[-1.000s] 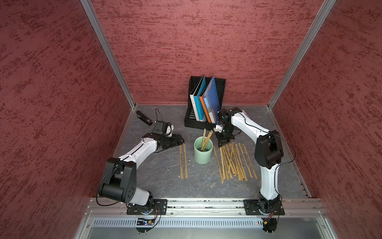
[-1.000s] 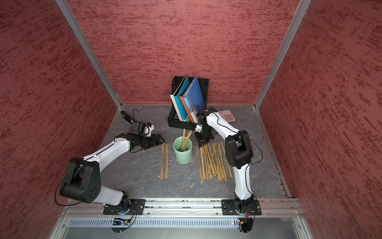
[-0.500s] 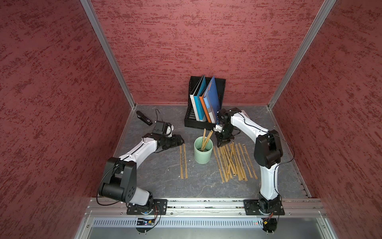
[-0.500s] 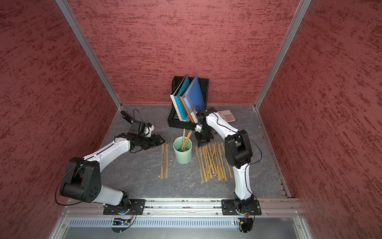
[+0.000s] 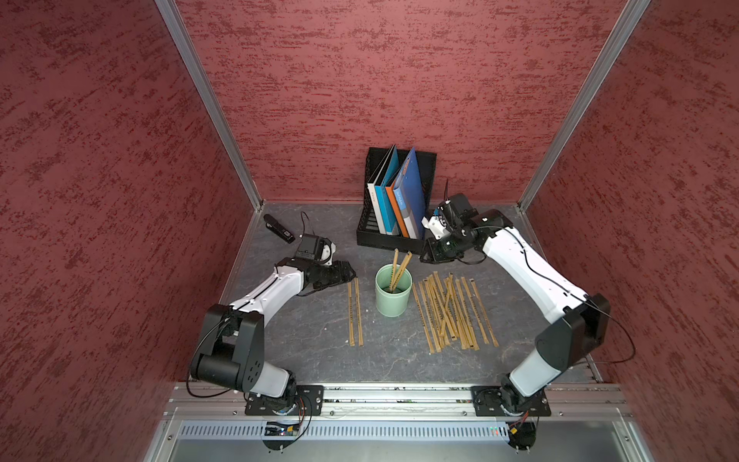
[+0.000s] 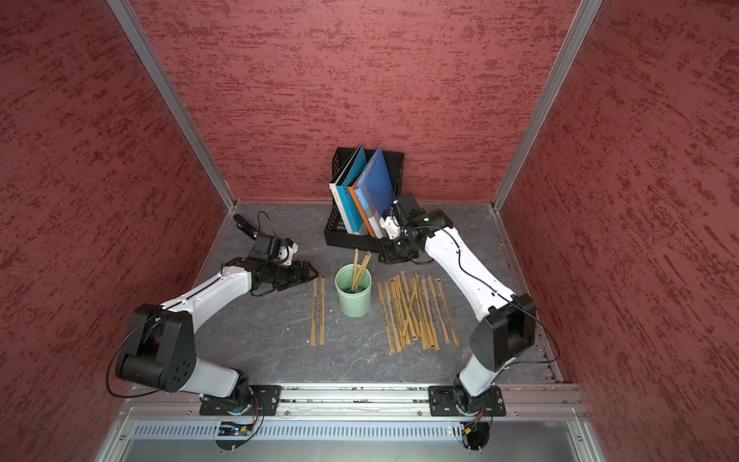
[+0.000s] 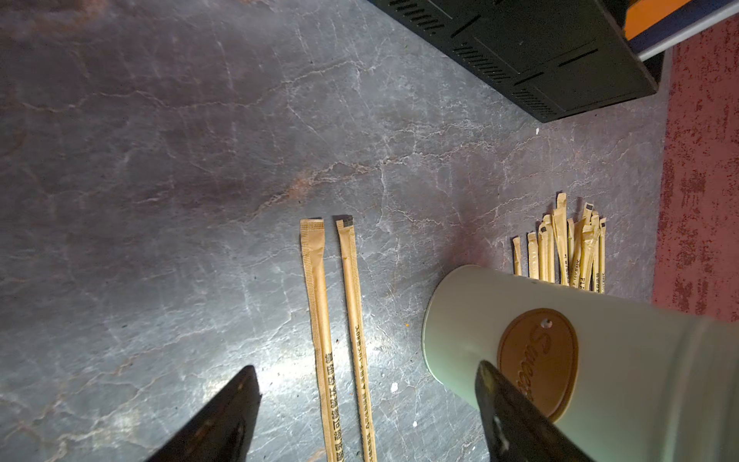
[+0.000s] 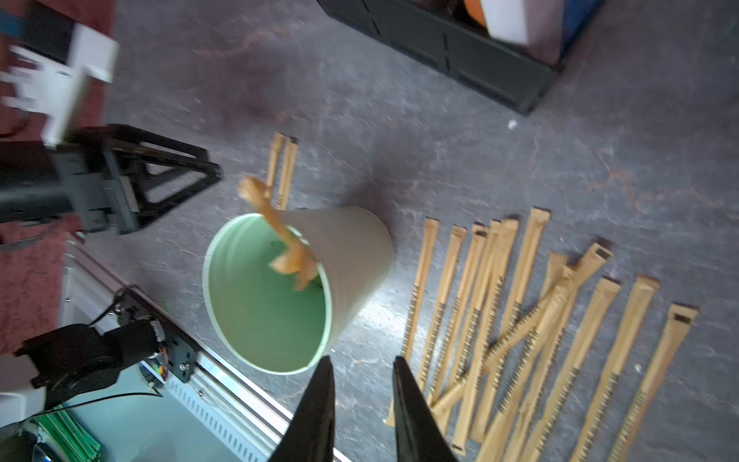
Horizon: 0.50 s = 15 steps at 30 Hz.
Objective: Take the straws out of the storage container
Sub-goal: Place the straw at the center of the board, then pick up the straw from the container.
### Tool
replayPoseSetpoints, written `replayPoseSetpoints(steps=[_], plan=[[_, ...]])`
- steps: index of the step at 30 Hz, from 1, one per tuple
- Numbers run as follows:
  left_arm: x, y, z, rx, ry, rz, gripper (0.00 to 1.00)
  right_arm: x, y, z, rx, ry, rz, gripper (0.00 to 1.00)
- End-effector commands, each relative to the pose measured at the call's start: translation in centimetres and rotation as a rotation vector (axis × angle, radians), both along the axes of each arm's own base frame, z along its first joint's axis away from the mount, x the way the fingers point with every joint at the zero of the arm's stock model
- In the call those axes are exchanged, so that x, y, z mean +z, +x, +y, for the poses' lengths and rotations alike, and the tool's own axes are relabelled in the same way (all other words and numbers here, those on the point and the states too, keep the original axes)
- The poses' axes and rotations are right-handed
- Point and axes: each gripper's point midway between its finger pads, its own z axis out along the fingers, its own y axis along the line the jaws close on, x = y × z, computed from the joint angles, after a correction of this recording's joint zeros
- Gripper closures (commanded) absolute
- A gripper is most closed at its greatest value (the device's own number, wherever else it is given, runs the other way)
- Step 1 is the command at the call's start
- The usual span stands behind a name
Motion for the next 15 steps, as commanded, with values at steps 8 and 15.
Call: replayPoseSetpoints(steps=[8, 15], plan=[[1.3, 0.3, 0.4, 0.004, 0.008, -0.028, 0.15, -2.3, 1.4, 5.5, 0.024, 0.097, -0.005, 0.77], [1.1, 0.3, 0.4, 0.003, 0.008, -0.024, 0.15, -3.2, 1.5, 5.1, 0.007, 0.06, 0.006, 0.77]])
